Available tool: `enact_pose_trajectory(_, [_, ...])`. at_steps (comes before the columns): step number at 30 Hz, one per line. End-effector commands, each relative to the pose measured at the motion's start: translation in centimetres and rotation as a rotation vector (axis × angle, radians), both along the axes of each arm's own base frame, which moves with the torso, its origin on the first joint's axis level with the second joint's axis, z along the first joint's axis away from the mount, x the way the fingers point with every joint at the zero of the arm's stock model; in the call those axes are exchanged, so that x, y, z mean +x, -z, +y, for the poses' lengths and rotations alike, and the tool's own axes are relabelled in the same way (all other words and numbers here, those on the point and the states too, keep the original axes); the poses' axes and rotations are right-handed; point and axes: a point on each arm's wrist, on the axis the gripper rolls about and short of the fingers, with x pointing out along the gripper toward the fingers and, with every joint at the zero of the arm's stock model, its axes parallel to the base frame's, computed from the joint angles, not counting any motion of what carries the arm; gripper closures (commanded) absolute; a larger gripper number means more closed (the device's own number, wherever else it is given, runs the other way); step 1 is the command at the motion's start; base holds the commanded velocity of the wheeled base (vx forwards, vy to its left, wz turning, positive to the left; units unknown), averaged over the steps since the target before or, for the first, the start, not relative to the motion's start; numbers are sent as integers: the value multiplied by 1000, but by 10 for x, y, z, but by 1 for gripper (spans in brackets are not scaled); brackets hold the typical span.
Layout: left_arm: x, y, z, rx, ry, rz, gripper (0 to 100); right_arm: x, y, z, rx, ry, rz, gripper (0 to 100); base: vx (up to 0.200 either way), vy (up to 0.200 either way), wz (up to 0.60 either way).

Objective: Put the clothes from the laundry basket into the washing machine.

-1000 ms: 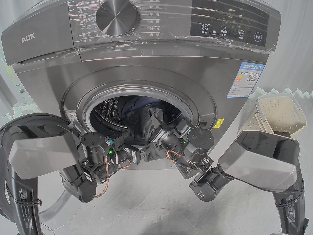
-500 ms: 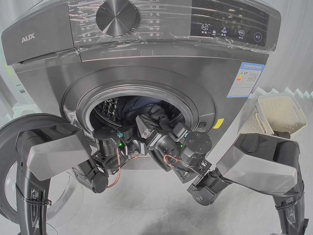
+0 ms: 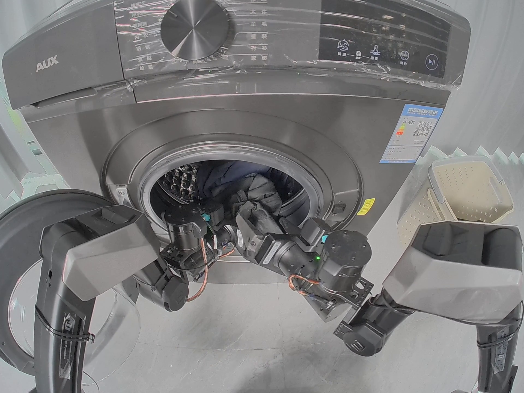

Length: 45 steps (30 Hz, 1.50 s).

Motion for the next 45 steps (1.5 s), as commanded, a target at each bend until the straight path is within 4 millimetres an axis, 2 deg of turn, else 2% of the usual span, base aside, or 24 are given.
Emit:
enact_pose_trajectory(1, [16, -11, 6, -32, -41, -50, 100, -30, -17, -37, -93, 14, 17, 0, 0, 0, 0])
enact_pose_trajectory(5, [33, -32, 7, -100, -99, -100, 100, -61, 9, -69, -281, -10, 114, 0, 0, 0, 0])
enact_pose_trajectory(7, [37, -37, 7, -115, -109, -108, 100, -66, 14, -74, -310, -21, 137, 0, 0, 0, 0])
enact_pose_trajectory(8, [44, -48, 5, -156, -125, -128, 100, -74, 23, -81, -351, -43, 171, 0, 0, 0, 0])
enact_pose_trajectory(14, [64, -70, -2, -227, -161, -196, 100, -75, 27, -85, -378, -39, 182, 0, 0, 0, 0])
enact_pose_trajectory(18, [72, -74, -5, -239, -169, -215, 100, -77, 29, -89, -390, -35, 194, 0, 0, 0, 0])
enact_pose_trajectory(21, [82, -91, -8, -277, -193, -268, 100, -80, 31, -93, -403, -35, 208, 0, 0, 0, 0])
enact_pose_trajectory(23, [86, -90, -8, -276, -197, -262, 100, -81, 31, -92, -404, -37, 208, 0, 0, 0, 0])
enact_pose_trajectory(26, [89, -78, -11, -268, -202, -248, 100, -81, 31, -92, -406, -38, 209, 0, 0, 0, 0])
enact_pose_trajectory(32, [91, -72, -10, -261, -212, -241, 100, -81, 31, -92, -405, -40, 208, 0, 0, 0, 0])
enact_pose_trajectory(33, [92, -64, -11, -249, -214, -225, 0, -82, 32, -91, -407, -44, 209, 0, 0, 0, 0])
enact_pose_trajectory(36, [91, -58, -12, -237, -213, -206, 0, -83, 33, -89, -409, -49, 209, 0, 0, 0, 0])
enact_pose_trajectory(39, [82, -43, -11, -191, -212, -123, 0, -83, 33, -90, -409, -47, 210, 0, 0, 0, 0])
enact_pose_trajectory(45, [39, -37, -1, -88, -150, 48, 0, -82, 31, -90, -404, -46, 207, 0, 0, 0, 0])
